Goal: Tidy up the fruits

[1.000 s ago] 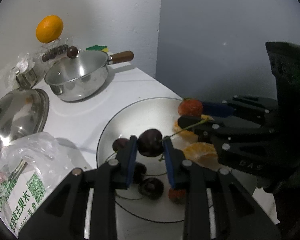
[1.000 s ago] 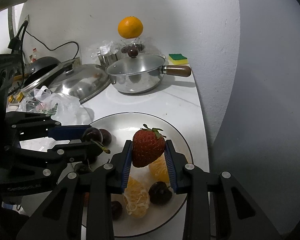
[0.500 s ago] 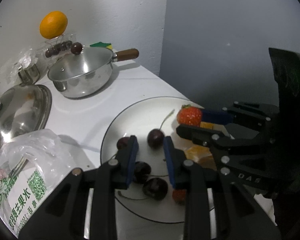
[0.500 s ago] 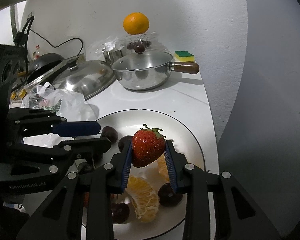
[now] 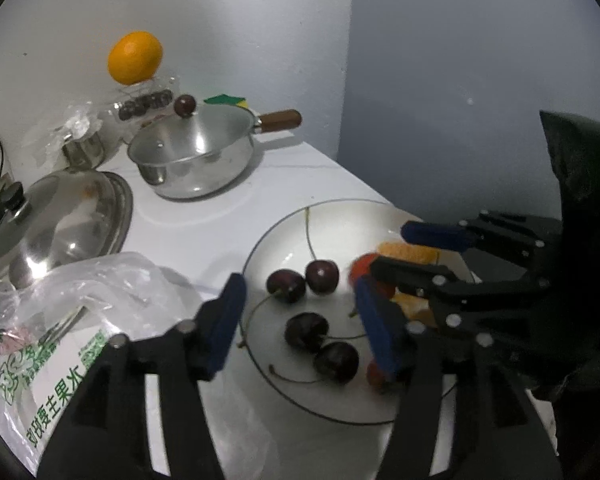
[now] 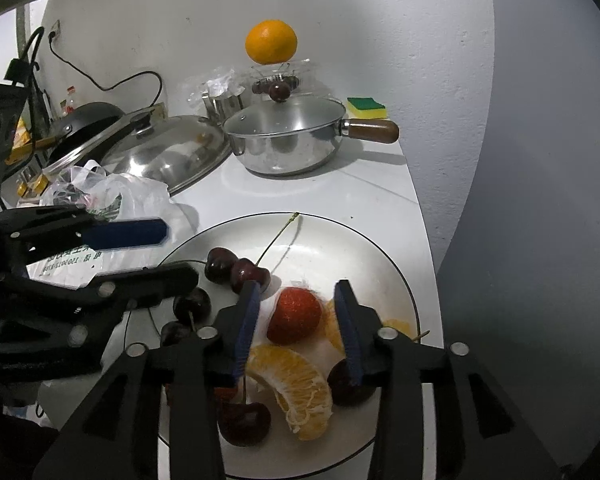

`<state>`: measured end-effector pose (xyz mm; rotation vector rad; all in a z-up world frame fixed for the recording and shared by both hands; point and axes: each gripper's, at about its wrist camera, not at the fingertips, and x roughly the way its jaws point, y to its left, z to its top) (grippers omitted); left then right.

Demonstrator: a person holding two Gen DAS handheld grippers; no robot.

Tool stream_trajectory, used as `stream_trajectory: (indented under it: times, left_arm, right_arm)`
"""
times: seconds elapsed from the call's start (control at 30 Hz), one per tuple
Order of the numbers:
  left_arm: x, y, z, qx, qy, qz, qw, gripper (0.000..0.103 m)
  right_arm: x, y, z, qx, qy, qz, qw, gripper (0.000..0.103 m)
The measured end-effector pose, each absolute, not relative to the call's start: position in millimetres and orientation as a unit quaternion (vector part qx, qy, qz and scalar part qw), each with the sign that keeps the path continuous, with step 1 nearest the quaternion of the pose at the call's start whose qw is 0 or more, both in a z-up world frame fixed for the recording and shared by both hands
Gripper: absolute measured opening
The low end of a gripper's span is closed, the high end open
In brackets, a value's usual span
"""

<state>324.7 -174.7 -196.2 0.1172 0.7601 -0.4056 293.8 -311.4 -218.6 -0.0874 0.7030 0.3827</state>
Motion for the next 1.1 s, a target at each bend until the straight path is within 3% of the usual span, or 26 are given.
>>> stream_trajectory:
  times: [0.9,1.1]
  left_arm:
    - [256.7,-115.1,-151.9,0.030,0.307,-0.171,0.936,0.069]
    - [233.6,-96.2,-140.5,0.011,0.286,-0.166,0.944,0.081]
  right_arm:
    - [239.5,-269.1,-176.9,-0.067,0.307,0.176,0.933,0.046]
    - [220.4,-256.1,-161.8,-0.077,0.288,0.178,0.938,0.046]
